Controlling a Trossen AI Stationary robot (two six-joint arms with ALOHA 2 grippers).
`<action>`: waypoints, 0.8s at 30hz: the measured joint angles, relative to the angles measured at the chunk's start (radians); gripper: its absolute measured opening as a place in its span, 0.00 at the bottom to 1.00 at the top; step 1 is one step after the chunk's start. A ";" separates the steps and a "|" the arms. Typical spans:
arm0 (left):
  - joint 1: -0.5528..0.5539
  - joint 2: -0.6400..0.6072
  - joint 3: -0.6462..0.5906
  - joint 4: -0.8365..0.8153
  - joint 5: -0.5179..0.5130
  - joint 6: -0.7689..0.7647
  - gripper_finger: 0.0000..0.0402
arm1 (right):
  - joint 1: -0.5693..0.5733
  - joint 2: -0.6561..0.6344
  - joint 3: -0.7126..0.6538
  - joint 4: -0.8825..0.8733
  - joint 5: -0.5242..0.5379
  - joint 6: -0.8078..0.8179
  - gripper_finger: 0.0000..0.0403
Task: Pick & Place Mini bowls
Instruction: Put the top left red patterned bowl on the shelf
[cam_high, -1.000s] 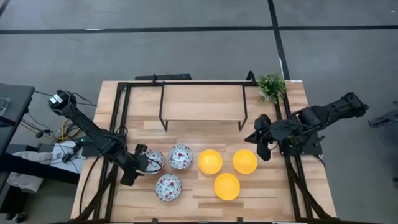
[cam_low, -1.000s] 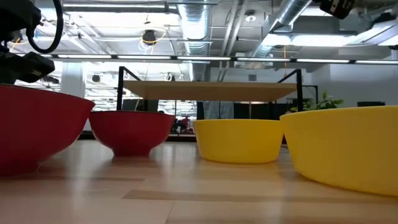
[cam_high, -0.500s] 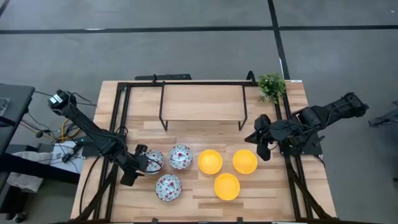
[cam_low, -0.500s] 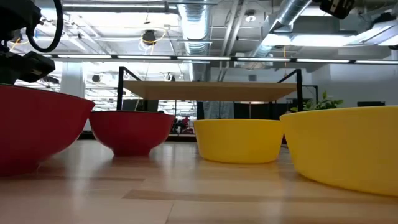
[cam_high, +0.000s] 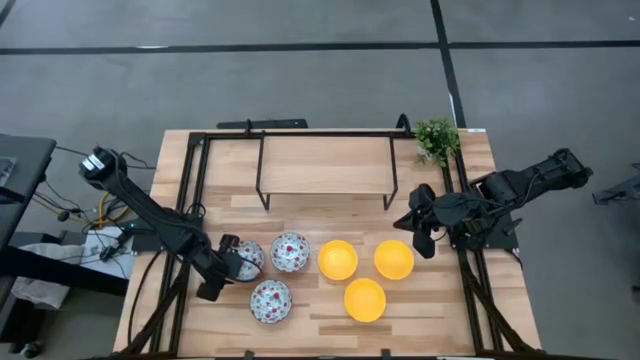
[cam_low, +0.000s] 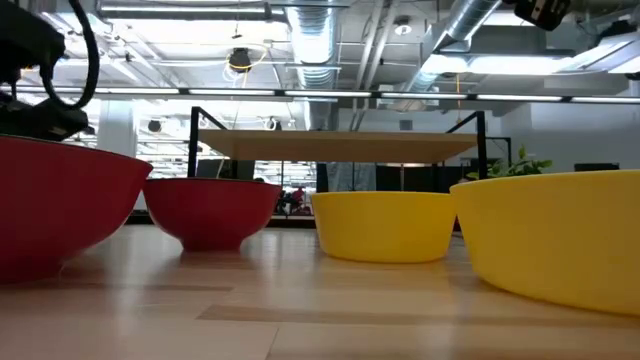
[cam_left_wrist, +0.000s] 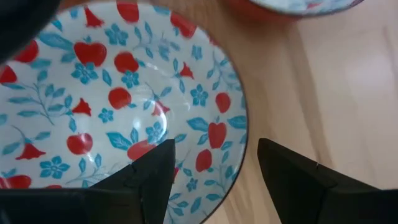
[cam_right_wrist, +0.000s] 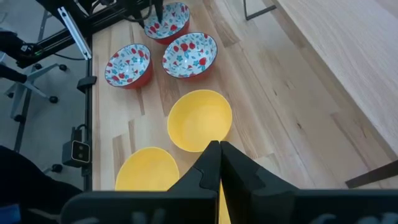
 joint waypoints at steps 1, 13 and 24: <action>0.000 0.010 0.000 0.001 0.000 0.000 0.57 | 0.000 0.000 0.000 0.000 0.000 0.000 0.00; 0.000 0.094 0.000 0.029 -0.001 0.000 0.57 | 0.000 0.000 0.000 0.000 0.000 0.001 0.00; 0.000 0.094 0.000 0.038 -0.001 0.000 0.52 | 0.000 0.000 0.000 0.000 0.000 0.001 0.00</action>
